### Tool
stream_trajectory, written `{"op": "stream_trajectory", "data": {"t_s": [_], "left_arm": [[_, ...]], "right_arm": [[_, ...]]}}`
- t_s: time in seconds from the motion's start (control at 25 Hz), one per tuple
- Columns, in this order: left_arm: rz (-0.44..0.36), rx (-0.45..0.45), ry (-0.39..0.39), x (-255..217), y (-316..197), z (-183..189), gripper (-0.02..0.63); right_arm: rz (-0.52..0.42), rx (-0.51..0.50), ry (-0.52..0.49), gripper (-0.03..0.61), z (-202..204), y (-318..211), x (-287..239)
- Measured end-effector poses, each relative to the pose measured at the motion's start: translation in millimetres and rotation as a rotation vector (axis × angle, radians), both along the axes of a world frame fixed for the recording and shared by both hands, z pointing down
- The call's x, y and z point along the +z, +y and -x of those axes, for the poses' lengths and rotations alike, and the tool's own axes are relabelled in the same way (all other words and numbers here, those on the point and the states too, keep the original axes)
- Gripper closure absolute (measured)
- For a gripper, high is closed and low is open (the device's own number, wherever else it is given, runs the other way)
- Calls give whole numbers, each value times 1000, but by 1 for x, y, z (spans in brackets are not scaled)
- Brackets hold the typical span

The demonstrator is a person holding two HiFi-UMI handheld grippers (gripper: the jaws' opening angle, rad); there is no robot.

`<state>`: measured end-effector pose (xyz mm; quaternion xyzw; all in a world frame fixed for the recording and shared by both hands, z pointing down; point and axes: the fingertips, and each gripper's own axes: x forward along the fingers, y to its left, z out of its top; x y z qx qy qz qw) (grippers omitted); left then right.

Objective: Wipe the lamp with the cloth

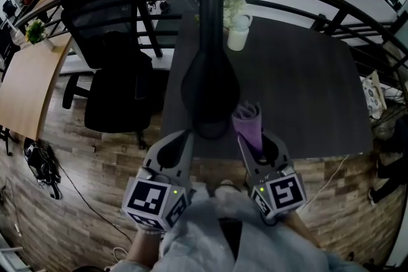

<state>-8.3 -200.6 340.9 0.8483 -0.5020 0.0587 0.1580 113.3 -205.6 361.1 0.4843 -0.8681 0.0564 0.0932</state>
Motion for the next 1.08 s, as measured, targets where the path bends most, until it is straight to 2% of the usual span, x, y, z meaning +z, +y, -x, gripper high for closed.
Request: {"op": "stream_trajectory", "data": {"t_s": [1.08], "left_arm": [[25,4,-7,1,0,4,601]], "right_arm": [[45,6,-5,459,3,-2,5]]}}
